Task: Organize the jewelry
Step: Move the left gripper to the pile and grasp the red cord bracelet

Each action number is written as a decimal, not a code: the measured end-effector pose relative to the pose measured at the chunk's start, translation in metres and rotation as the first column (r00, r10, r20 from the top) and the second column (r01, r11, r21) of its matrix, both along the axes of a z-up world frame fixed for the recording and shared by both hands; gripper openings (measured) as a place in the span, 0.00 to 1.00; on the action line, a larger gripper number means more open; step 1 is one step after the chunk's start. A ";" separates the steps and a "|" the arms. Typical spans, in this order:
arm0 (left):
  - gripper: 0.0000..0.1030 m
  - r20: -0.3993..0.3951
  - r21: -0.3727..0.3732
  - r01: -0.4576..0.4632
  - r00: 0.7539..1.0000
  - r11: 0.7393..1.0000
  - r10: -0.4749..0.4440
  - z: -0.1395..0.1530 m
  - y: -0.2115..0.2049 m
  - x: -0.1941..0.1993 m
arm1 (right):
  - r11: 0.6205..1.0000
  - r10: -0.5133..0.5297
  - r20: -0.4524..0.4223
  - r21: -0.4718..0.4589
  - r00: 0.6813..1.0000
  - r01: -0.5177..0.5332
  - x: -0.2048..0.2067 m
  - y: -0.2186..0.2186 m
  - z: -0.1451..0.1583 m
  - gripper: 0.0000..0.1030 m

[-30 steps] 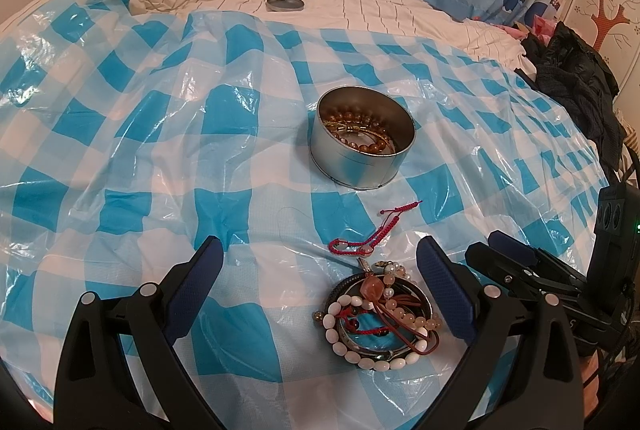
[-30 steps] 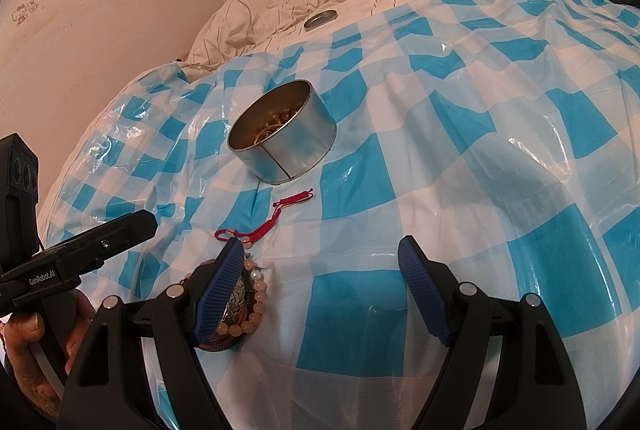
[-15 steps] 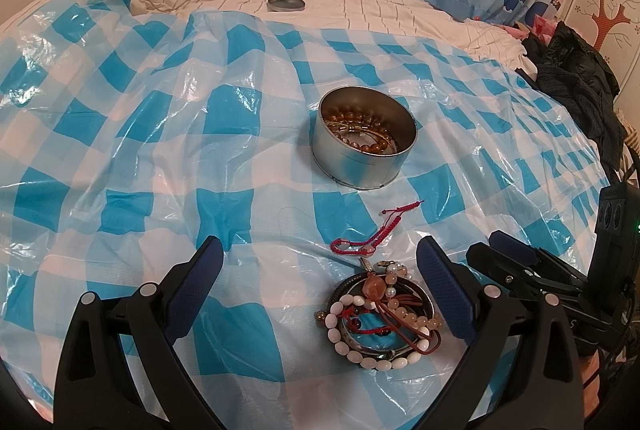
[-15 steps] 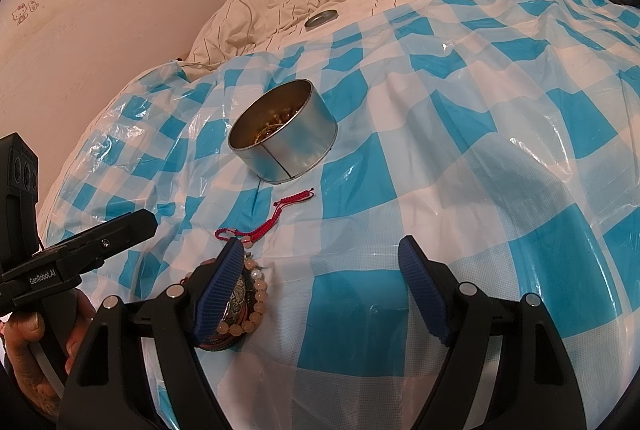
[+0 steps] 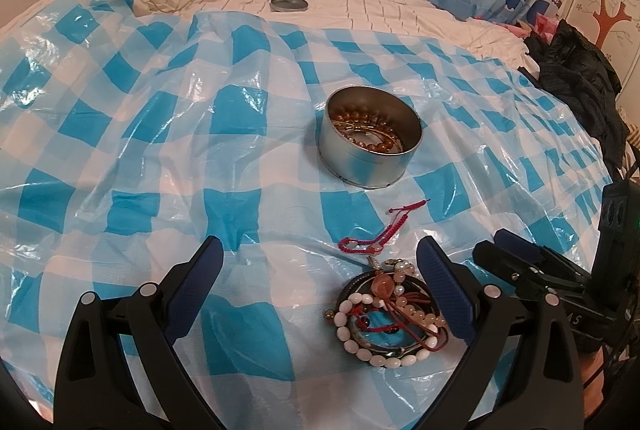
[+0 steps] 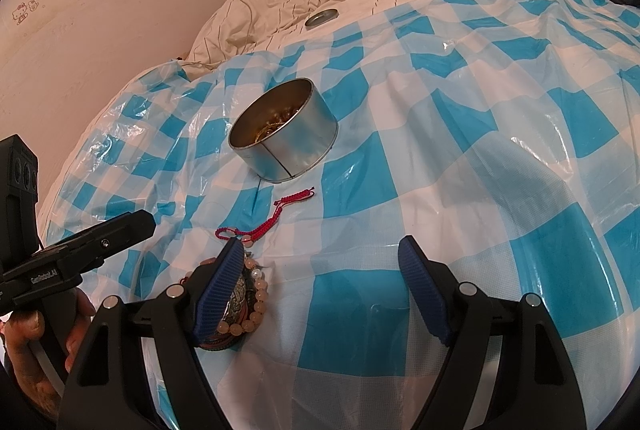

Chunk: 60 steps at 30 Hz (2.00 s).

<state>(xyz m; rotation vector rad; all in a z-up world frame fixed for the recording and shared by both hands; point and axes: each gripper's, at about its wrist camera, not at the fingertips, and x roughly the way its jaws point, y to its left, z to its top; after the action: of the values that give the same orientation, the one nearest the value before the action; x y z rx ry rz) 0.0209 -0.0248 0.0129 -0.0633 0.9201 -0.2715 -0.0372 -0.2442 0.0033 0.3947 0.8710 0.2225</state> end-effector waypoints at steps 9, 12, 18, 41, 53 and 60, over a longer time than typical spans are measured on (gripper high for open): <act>0.90 0.001 -0.026 -0.070 0.998 0.997 0.070 0.005 0.050 0.004 | 1.000 -0.012 0.014 0.011 1.000 0.012 -0.003 -0.001 0.003 0.74; 0.90 -0.006 -0.036 -0.097 0.995 0.995 0.096 0.004 0.063 0.004 | 0.999 -0.027 0.017 0.022 0.999 0.027 -0.005 -0.004 0.006 0.74; 0.90 -0.021 -0.011 -0.052 0.998 0.999 0.052 -0.004 0.058 0.001 | 0.999 -0.035 0.019 0.037 0.999 0.034 -0.006 -0.009 0.011 0.74; 0.90 -0.101 0.214 0.216 0.975 0.953 -0.198 -0.040 -0.092 0.046 | 0.982 -0.063 0.029 0.182 0.998 0.057 -0.005 -0.033 0.020 0.75; 0.03 -0.135 0.102 0.244 0.964 0.964 -0.230 -0.038 -0.068 0.048 | 0.979 -0.049 0.034 0.197 0.998 0.041 -0.004 -0.032 0.023 0.75; 0.03 -0.067 -0.024 0.160 0.985 0.987 -0.161 -0.008 -0.014 0.044 | 0.986 0.076 0.037 0.148 0.996 -0.080 -0.003 -0.003 0.024 0.75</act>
<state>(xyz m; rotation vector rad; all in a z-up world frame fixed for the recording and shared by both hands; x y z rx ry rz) 0.0651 -0.0391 0.0047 -0.0157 0.9926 -0.4296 -0.0405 -0.2471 0.0269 0.4956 0.8426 0.3670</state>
